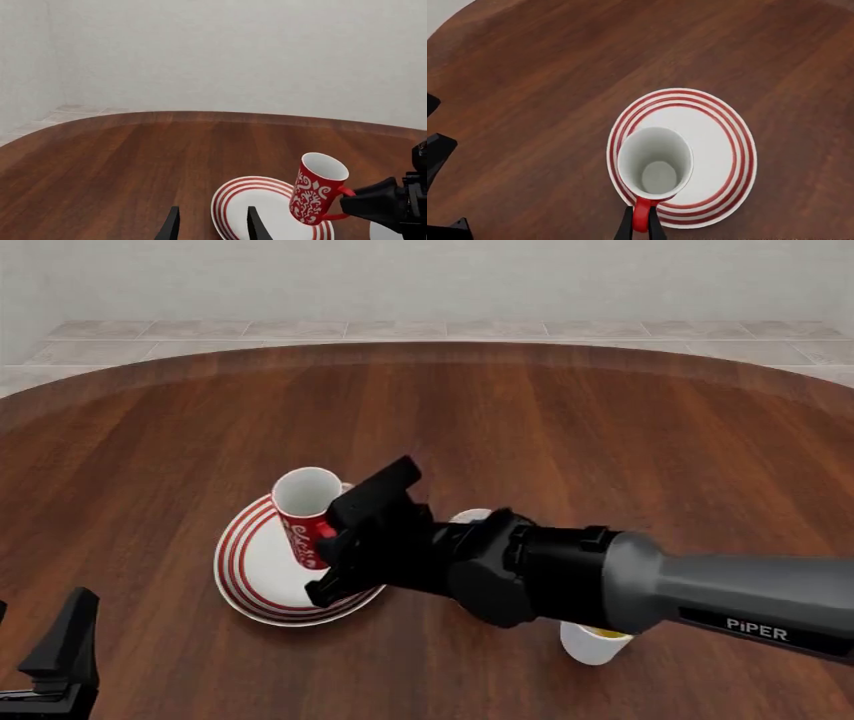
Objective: Pick up the red mug and put it on the plate
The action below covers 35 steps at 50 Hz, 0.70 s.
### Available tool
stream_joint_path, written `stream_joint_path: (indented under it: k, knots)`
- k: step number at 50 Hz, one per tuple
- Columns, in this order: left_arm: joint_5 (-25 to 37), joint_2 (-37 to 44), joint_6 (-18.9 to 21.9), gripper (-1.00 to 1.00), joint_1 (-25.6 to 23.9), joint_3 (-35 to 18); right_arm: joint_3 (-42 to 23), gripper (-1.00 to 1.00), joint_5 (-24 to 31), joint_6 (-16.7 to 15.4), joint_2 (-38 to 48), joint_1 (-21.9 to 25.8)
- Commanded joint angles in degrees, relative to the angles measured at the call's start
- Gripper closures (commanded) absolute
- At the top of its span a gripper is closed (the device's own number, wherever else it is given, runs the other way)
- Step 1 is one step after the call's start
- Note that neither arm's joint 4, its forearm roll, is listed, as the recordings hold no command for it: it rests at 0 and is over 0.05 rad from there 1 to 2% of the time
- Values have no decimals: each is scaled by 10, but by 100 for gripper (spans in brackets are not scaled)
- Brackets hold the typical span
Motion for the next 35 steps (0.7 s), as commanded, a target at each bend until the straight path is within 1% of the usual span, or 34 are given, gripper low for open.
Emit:
stream_joint_path:
  k: [1,18,35]
  knots:
    - [-1,0,-1,-100,0,1,-3,100,-5,4,8,0]
    - [0,0,-1,-100,0,-1,-5,100,-12,9,25,-6]
    - [2,0,-1,-100,1,-3,-14,100,-10,5,42,-6]
